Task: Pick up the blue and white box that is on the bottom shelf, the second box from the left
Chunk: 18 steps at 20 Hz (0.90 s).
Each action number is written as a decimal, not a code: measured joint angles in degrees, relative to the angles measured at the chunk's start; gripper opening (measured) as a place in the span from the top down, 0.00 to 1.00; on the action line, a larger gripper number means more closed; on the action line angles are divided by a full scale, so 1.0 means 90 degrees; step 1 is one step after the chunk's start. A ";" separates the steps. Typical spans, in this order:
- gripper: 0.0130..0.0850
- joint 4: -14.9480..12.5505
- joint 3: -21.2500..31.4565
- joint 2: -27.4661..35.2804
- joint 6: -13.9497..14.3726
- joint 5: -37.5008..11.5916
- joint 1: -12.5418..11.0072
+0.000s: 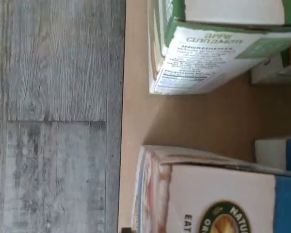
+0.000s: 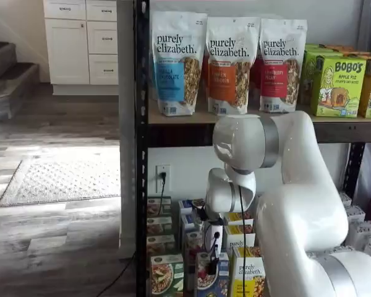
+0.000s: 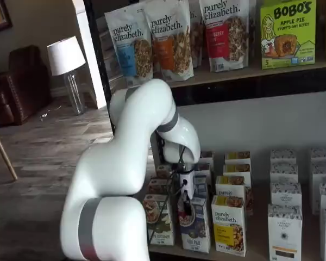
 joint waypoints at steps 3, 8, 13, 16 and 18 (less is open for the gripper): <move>0.22 -0.0003 -0.0005 0.0004 0.0004 0.0003 0.0001; 0.28 -0.0021 0.0012 -0.0004 0.0011 -0.0025 -0.0006; 0.28 -0.0039 -0.0002 -0.0005 0.0025 0.0005 -0.0009; 0.33 -0.0042 -0.0019 -0.0002 0.0027 0.0051 -0.0010; 0.39 -0.0031 -0.0033 -0.0002 0.0019 0.0089 -0.0010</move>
